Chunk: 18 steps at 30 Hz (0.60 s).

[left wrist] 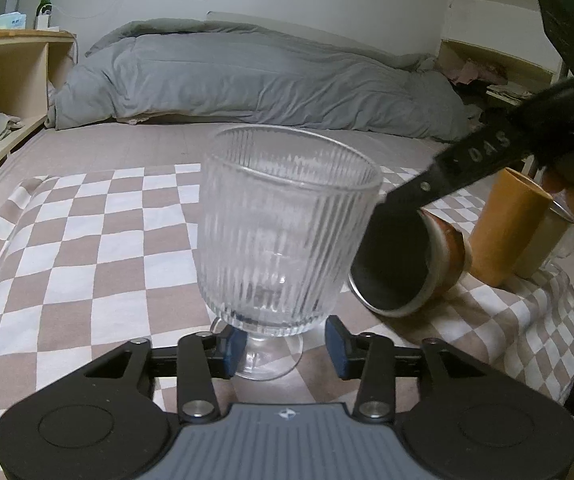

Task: Flip cup upright
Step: 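Grasp the tipped brown-sleeved cup rim with the right tool while the left tool releases the glass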

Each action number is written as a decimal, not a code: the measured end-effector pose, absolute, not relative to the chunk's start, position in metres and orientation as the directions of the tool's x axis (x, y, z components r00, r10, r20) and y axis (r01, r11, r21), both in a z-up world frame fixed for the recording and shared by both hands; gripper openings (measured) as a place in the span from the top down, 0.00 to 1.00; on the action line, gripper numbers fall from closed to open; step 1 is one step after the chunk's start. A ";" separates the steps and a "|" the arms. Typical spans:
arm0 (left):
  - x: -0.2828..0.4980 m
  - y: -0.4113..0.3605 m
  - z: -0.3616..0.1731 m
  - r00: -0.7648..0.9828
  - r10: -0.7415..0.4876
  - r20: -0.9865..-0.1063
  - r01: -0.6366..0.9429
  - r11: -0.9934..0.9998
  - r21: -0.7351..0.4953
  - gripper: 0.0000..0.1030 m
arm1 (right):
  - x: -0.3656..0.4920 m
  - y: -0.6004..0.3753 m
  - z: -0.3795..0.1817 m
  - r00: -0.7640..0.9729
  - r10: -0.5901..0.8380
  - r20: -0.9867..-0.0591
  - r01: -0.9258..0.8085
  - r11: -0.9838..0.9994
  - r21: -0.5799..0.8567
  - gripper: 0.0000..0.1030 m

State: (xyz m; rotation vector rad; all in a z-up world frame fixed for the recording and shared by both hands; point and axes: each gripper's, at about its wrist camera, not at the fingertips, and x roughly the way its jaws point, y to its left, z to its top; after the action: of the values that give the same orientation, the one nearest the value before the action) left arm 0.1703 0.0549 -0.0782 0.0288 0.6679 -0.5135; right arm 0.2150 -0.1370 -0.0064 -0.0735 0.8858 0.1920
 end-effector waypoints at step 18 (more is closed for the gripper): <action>0.128 0.022 -0.060 0.554 -0.553 -0.623 0.640 0.761 -0.105 0.56 | 0.190 -0.168 0.008 0.634 0.082 -0.769 -0.255 0.961 -0.107 0.91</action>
State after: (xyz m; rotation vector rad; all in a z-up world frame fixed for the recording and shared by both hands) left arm 0.1280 0.0224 -0.0604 0.1393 0.6846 -0.7075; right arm 0.1896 -0.1679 0.0076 -0.2136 0.8646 0.1942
